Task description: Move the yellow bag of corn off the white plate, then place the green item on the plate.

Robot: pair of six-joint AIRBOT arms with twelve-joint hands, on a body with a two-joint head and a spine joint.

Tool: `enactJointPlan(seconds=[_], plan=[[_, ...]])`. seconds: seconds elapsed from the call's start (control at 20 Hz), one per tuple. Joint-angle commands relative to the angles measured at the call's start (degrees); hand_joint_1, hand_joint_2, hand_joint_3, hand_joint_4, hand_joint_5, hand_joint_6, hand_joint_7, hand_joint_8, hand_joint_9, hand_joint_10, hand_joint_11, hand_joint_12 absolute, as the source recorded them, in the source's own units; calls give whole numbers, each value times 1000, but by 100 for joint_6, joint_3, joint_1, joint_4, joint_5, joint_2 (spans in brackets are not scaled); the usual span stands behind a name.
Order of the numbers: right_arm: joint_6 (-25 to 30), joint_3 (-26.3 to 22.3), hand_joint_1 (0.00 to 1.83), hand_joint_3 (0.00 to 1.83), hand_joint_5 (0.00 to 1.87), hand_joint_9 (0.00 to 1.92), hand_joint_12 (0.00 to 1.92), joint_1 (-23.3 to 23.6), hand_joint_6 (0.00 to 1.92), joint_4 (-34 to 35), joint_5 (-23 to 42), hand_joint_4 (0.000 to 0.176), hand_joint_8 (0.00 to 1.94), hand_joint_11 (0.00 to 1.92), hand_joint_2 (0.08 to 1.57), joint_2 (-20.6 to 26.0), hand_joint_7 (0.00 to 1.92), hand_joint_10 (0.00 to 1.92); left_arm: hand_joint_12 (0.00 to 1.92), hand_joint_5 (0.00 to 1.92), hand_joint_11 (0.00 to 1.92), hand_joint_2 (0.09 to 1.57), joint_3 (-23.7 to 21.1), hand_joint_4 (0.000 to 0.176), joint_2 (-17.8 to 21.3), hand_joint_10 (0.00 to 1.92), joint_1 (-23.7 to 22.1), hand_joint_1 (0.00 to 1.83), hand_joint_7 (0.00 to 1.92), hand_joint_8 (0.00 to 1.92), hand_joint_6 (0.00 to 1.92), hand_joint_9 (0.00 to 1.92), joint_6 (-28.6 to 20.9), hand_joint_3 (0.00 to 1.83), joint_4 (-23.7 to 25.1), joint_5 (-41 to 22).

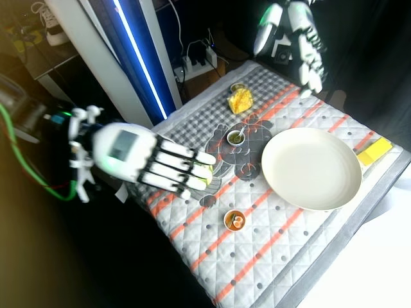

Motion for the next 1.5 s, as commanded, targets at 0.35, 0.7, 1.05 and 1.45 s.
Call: enactJointPlan(seconds=[0.35, 0.7, 1.05, 1.45], plan=[[16, 222, 1209, 2, 731, 830, 1776, 499, 1178, -151, 219, 0, 1278, 752, 1199, -267, 895, 1423, 807, 78, 0, 1320, 33, 0, 49, 14, 104, 330, 37, 6, 6, 41, -43, 0, -238, -998], [16, 0, 1170, 0, 680, 681, 1921, 1428, 1320, -946, 1011, 0, 1483, 616, 1256, 71, 807, 1645, 498, 97, 0, 1274, 25, 12, 24, 9, 205, 302, 34, 1, 2, 11, -44, 0, -320, -1066], [16, 1408, 1162, 4, 645, 611, 1921, 2909, 1322, -985, -625, 0, 1677, 674, 1292, -1333, 705, 1887, 209, 100, 0, 1275, 7, 45, -3, 0, 429, 404, 0, 0, 2, 0, -55, 0, -488, -1288], [14, 3139, 1136, 4, 584, 550, 1815, 3401, 1491, -667, -2384, 0, 1431, 443, 1284, -2990, 761, 1387, 211, 216, 0, 1285, 97, 21, -114, 0, 434, 340, 7, 0, 15, 0, -59, 3, -576, -1256]])
